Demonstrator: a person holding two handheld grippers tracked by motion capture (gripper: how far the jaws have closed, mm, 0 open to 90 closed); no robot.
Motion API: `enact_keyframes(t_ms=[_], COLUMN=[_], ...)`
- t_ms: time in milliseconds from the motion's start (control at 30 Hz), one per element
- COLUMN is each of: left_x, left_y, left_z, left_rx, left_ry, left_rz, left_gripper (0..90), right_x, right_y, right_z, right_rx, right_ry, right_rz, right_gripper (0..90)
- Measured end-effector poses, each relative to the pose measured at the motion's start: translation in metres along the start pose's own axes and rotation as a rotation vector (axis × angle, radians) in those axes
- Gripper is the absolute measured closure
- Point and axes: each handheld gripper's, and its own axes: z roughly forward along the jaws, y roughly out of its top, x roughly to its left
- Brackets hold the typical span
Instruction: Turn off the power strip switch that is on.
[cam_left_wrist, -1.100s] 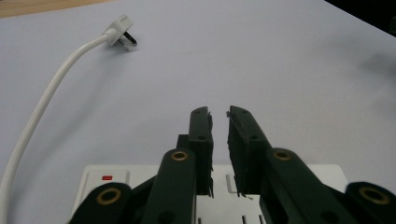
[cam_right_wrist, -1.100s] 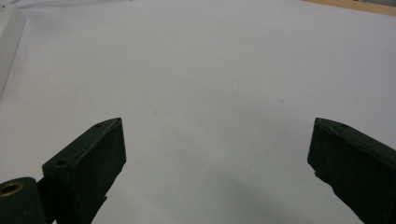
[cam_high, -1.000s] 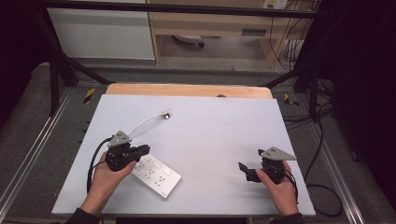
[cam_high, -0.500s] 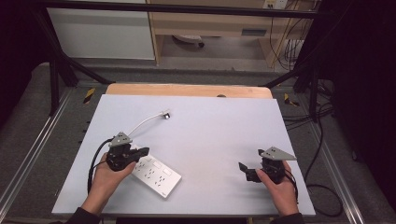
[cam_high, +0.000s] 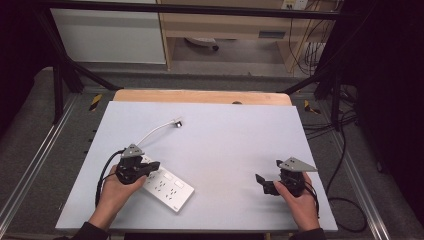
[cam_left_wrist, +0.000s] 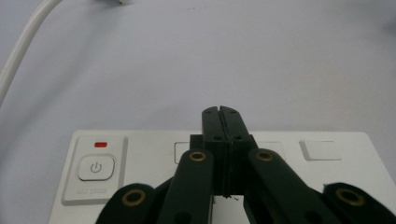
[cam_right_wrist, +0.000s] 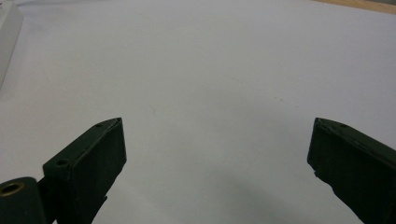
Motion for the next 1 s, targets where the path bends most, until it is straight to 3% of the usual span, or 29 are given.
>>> enact_keyframes(t_ms=[1000], left_x=[-0.004], left_y=[-0.002], left_z=[0.011], left_rx=[0.055], left_ry=[0.012], left_rz=[0.037], left_gripper=[90.0], right_x=[0.000], right_y=[0.000], right_z=[0.000], right_rx=[0.001], right_ry=[-0.001], right_rz=[-0.002], right_gripper=[5.0])
